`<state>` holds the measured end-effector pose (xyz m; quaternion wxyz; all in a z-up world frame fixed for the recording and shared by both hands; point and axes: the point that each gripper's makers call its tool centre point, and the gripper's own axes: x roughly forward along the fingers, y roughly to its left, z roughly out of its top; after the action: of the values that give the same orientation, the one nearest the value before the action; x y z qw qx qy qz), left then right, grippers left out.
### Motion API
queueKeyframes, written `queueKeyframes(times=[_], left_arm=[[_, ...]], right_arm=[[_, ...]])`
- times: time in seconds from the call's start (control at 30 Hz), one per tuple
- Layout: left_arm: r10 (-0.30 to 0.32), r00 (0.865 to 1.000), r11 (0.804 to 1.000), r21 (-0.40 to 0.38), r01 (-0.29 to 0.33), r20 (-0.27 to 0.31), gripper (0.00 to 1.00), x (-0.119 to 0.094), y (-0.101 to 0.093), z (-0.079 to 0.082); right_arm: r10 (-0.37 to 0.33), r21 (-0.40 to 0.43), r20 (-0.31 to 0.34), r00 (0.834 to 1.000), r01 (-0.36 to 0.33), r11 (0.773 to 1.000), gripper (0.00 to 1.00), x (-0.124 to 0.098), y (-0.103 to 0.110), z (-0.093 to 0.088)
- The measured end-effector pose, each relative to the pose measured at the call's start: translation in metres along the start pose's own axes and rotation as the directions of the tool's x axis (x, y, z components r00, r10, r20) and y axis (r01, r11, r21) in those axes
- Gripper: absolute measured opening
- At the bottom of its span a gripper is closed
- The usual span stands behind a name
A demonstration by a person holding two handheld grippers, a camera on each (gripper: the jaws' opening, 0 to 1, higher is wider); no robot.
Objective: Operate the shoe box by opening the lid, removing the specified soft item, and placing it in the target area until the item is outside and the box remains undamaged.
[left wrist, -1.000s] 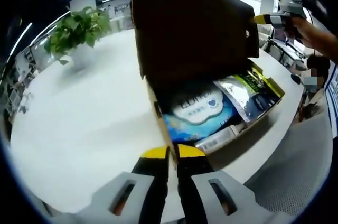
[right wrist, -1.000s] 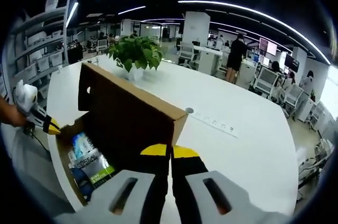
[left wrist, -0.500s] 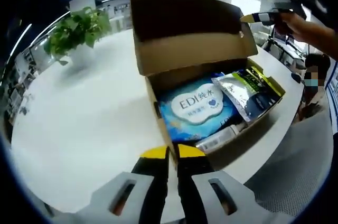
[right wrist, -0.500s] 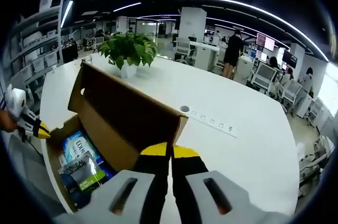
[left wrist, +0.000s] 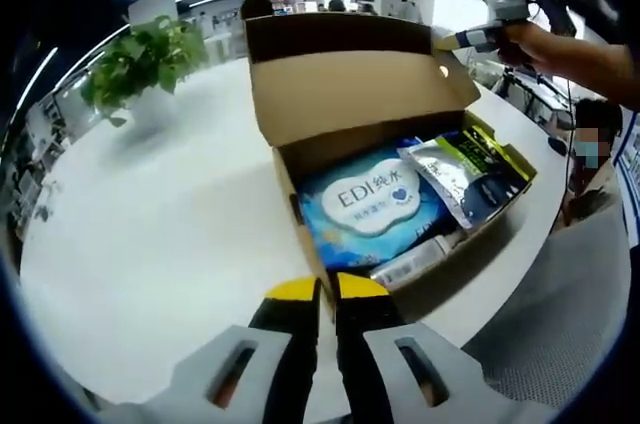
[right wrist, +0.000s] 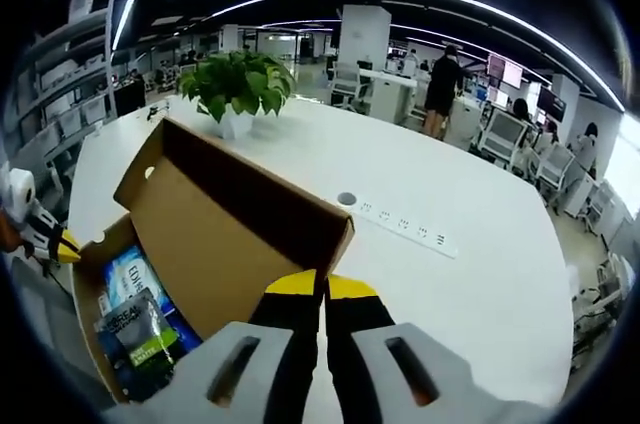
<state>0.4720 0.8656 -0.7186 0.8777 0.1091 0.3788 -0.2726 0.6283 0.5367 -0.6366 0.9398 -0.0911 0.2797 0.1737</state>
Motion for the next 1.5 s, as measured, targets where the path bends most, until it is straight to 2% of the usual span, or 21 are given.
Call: queueKeyframes(times=[0.57,0.97,1.23,1.5], left_arm=[[-0.023,1.000,1.000,0.000,0.023,0.013,0.02,0.001,0.000,0.000],[-0.024,1.000,1.000,0.000,0.024,0.014,0.02,0.001,0.000,0.000],[-0.017,1.000,1.000,-0.007,0.017,0.012,0.02,0.001,0.000,-0.001],[-0.004,1.000,1.000,-0.021,0.005,0.019,0.03,0.001,0.000,0.000]], right_arm=[[0.006,0.029,-0.067,0.998,-0.004,1.000,0.00,0.034,-0.007,-0.020],[0.037,0.054,-0.166,0.985,-0.029,0.998,0.00,0.065,-0.008,-0.054],[0.056,0.067,-0.215,0.975,-0.043,0.997,0.00,0.075,-0.005,-0.073],[0.074,0.078,-0.244,0.967,-0.057,0.995,0.02,0.076,-0.003,-0.085]])
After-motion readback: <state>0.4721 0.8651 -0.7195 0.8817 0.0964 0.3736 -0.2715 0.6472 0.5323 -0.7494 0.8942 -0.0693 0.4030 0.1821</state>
